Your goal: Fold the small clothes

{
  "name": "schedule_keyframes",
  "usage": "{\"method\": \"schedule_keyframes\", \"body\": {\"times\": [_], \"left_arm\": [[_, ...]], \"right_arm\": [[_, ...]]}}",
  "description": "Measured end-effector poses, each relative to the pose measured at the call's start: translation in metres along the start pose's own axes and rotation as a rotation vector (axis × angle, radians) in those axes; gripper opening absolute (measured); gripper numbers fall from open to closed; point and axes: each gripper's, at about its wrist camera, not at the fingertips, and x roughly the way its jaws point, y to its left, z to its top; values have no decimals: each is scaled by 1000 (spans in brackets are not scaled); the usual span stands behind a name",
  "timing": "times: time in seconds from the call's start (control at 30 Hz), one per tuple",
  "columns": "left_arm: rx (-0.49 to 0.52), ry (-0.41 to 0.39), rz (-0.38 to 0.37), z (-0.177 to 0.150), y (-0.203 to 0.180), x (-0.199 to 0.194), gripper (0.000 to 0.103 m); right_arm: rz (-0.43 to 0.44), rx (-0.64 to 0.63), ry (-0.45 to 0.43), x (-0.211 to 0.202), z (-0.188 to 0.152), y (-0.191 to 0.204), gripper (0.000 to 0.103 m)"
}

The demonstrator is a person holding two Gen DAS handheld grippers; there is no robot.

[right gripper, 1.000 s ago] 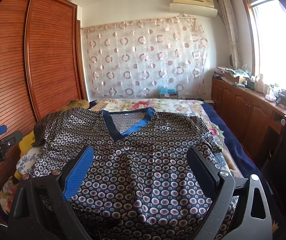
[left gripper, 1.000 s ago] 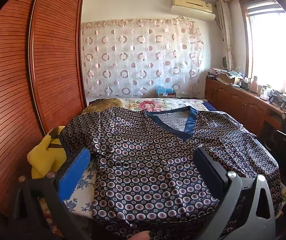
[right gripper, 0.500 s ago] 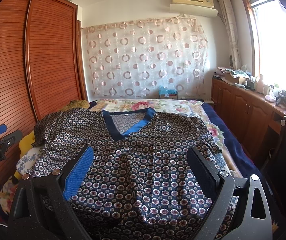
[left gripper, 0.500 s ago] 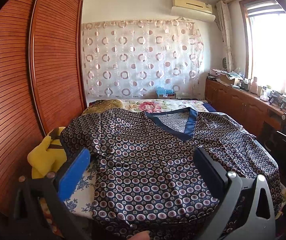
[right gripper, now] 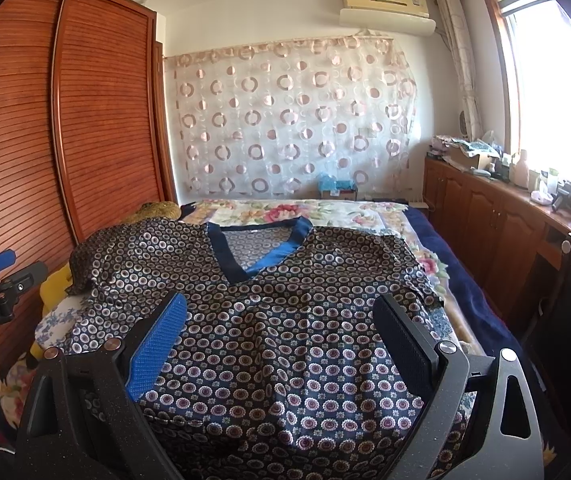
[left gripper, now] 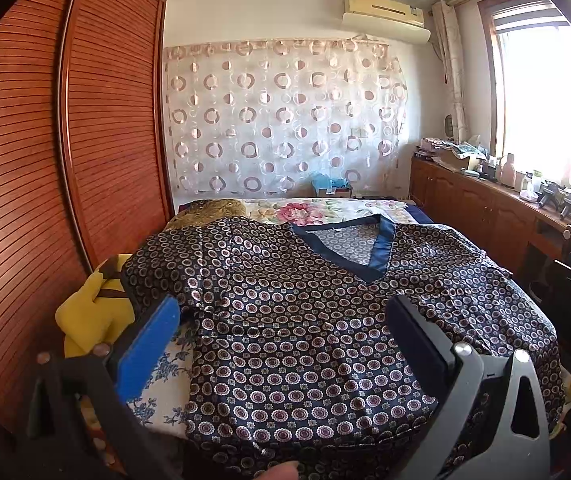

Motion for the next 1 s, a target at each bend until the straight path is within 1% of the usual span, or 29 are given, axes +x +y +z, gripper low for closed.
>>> {"method": "schedule_keyframes", "body": {"times": [0.2,0.3,0.47,0.67,0.8,0.83,0.9,0.93,1.0], "left_arm": [[-12,30,-5,-1,9,9,103],[-15,72,-16,-5,15,20,103],[-36,168,-41,-20,32,47,103],[-38,243,-52,-37,53,74,103],[-29,288,-52,-44,74,87,103],[-30,298,-46,-45,80,91,103],[-30,294,-12,-45,94,96,103],[-22,288,15,-46,100,100,103],[-1,306,72,-45,111,110,103]], "right_arm": [[17,-2,10,5,2,2,97],[35,-22,39,17,0,5,97],[57,-66,86,40,-8,13,97],[96,-90,129,68,-19,20,97],[113,-98,141,84,-22,23,97],[117,-99,144,87,-23,23,97],[126,-103,151,96,-25,24,97],[130,-108,157,103,-26,26,97],[138,-112,163,111,-27,28,97]]}}
